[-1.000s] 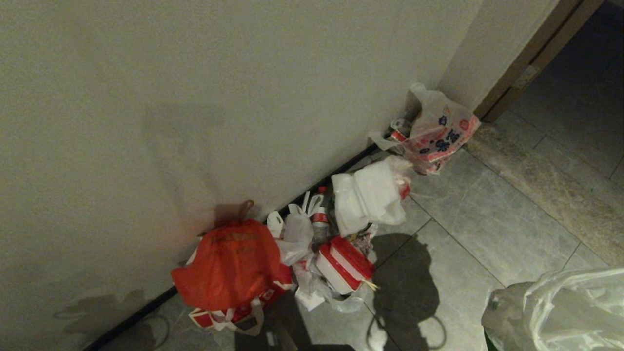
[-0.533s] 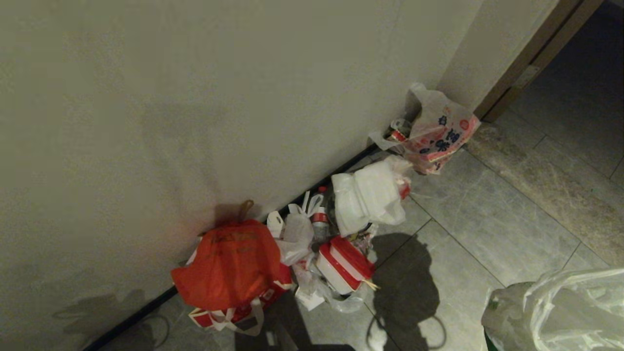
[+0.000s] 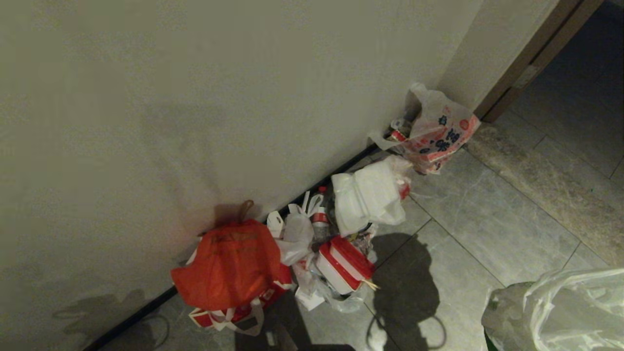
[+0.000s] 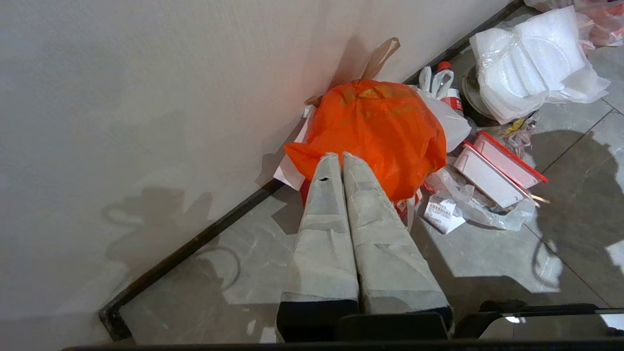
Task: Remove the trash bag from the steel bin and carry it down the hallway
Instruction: Put the trash bag at the door
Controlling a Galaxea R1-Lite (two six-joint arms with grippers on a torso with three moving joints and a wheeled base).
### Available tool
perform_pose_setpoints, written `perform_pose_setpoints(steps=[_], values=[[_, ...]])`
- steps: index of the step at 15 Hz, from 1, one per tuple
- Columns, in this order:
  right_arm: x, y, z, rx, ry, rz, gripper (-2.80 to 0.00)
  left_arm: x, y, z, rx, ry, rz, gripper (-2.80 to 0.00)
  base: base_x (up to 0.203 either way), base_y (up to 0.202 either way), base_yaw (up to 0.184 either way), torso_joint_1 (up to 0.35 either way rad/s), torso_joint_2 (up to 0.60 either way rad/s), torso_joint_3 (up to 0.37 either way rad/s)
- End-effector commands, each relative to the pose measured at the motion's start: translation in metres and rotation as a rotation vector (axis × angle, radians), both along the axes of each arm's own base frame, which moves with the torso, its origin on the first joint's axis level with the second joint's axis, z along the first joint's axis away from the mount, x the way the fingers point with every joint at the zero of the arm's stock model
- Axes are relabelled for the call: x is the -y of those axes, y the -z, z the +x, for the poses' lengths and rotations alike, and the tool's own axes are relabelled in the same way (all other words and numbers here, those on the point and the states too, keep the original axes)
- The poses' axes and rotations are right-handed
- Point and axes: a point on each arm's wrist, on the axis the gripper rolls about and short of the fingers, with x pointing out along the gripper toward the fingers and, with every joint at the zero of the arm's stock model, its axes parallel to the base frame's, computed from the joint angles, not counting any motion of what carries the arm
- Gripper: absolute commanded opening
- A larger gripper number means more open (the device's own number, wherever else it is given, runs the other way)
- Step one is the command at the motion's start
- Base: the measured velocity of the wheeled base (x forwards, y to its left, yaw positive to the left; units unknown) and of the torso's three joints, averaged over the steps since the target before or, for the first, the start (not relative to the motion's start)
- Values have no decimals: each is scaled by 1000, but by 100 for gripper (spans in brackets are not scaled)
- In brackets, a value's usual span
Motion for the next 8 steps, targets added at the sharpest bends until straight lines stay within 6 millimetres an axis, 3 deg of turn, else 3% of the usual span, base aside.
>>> perform_pose_setpoints(steps=[1,8], values=[[0,0,0,-1,-1,0,-280,0,0,0,2,0,-1,-280,0,0,0,0,0,0],[0,0,0,-1,-1,0,-280,0,0,0,2,0,-1,-280,0,0,0,0,0,0]])
